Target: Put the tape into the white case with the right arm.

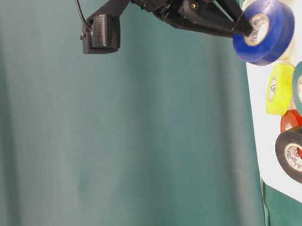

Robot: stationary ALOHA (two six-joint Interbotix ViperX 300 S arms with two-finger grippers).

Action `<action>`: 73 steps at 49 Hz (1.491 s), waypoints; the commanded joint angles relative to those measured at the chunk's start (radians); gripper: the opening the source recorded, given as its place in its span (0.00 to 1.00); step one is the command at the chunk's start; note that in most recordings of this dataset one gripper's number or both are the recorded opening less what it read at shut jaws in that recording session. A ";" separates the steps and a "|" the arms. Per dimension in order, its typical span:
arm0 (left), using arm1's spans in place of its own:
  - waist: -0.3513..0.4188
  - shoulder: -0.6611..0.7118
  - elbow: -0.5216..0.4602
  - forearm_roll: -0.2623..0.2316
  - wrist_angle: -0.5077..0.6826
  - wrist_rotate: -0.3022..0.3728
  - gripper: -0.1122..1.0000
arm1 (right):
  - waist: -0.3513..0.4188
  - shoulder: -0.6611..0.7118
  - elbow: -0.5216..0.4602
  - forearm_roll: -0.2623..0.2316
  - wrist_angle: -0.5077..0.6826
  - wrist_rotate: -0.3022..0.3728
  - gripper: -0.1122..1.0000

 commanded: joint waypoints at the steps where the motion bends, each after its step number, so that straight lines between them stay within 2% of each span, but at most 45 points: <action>1: 0.003 0.008 -0.012 -0.002 -0.011 0.000 0.10 | -0.003 -0.029 -0.006 -0.003 -0.006 0.002 0.12; 3: 0.003 0.008 -0.012 -0.002 -0.011 0.000 0.10 | -0.003 -0.029 -0.005 -0.003 -0.005 -0.002 0.14; 6: 0.003 0.008 -0.012 -0.002 -0.011 0.000 0.10 | -0.003 -0.029 0.000 -0.003 -0.003 -0.003 0.24; 15: 0.003 0.008 -0.012 -0.002 -0.011 0.000 0.10 | -0.005 -0.034 0.008 -0.003 -0.006 -0.002 0.73; 17: 0.003 0.008 -0.012 -0.002 -0.011 0.000 0.10 | -0.003 -0.037 0.011 -0.003 -0.006 -0.002 0.79; 21: 0.003 0.008 -0.012 -0.002 -0.011 0.000 0.10 | -0.005 -0.052 0.020 -0.003 -0.005 -0.002 0.75; 32: 0.003 0.008 -0.012 -0.002 -0.011 0.000 0.10 | -0.003 -0.160 0.115 -0.003 -0.006 -0.002 0.75; 44: 0.003 0.008 -0.012 -0.002 -0.011 0.000 0.10 | -0.003 -0.374 0.278 0.000 -0.029 0.006 0.75; 59: 0.006 0.008 -0.012 -0.002 -0.011 0.000 0.10 | -0.003 -0.712 0.486 0.002 -0.155 0.006 0.73; 66: 0.008 0.008 -0.012 -0.002 -0.011 0.000 0.10 | -0.005 -0.836 0.551 0.002 -0.147 0.006 0.72; 73: 0.008 0.008 -0.012 -0.002 -0.011 0.002 0.10 | -0.003 -0.890 0.583 0.002 -0.137 0.006 0.73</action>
